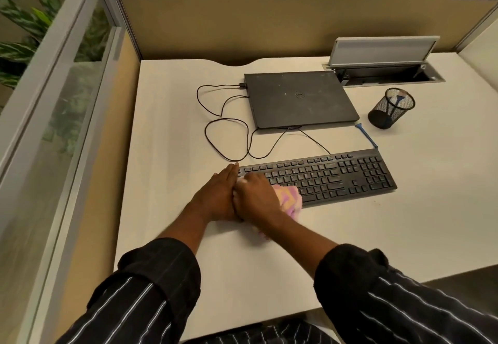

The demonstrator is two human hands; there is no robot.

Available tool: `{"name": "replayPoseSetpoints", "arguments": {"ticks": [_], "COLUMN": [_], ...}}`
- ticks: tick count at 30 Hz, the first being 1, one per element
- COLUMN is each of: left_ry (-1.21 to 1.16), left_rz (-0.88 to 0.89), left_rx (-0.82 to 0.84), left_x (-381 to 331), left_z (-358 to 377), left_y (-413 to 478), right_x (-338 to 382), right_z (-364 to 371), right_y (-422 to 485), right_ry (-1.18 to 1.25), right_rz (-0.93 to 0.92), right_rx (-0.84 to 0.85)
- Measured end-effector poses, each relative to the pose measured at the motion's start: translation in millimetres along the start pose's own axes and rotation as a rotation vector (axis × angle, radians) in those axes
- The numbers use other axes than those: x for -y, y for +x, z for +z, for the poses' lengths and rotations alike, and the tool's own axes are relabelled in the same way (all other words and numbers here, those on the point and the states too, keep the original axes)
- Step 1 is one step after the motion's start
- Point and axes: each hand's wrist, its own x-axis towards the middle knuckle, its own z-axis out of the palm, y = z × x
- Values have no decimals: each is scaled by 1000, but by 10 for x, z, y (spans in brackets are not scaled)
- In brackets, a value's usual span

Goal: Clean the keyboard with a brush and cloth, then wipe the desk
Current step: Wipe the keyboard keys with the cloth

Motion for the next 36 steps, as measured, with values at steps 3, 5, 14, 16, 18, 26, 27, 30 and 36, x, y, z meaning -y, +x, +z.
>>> {"name": "replayPoseSetpoints", "arguments": {"ticks": [3, 5, 14, 16, 18, 26, 27, 30, 36], "left_ry": [6, 28, 36, 44, 52, 38, 41, 56, 197], "left_rz": [-1, 10, 16, 9, 7, 7, 8, 2, -28], "left_rx": [-1, -15, -12, -10, -3, 6, 7, 24, 35], "left_x": [-9, -25, -35, -46, -56, -49, -47, -43, -188], "left_z": [-5, -1, -22, -19, -21, -28, -23, -36, -35], "left_y": [-4, -18, -32, -31, -30, -33, -29, -13, 153], "right_x": [-182, -452, -1250, -994, -733, -1521, -1619, -1595, -834], "right_z": [-82, -196, -629, -520, -426, -673, -724, -740, -373], "right_y": [-115, -189, -274, -246, -205, -332, -353, -366, -131], "right_ry": [-53, -125, -219, -181, -149, -213, -216, -185, 81], "right_rz": [-306, -497, -450, -520, -597, -437, -391, -260, 87], "right_rx": [95, 193, 254, 195, 180, 206, 223, 226, -50]}}
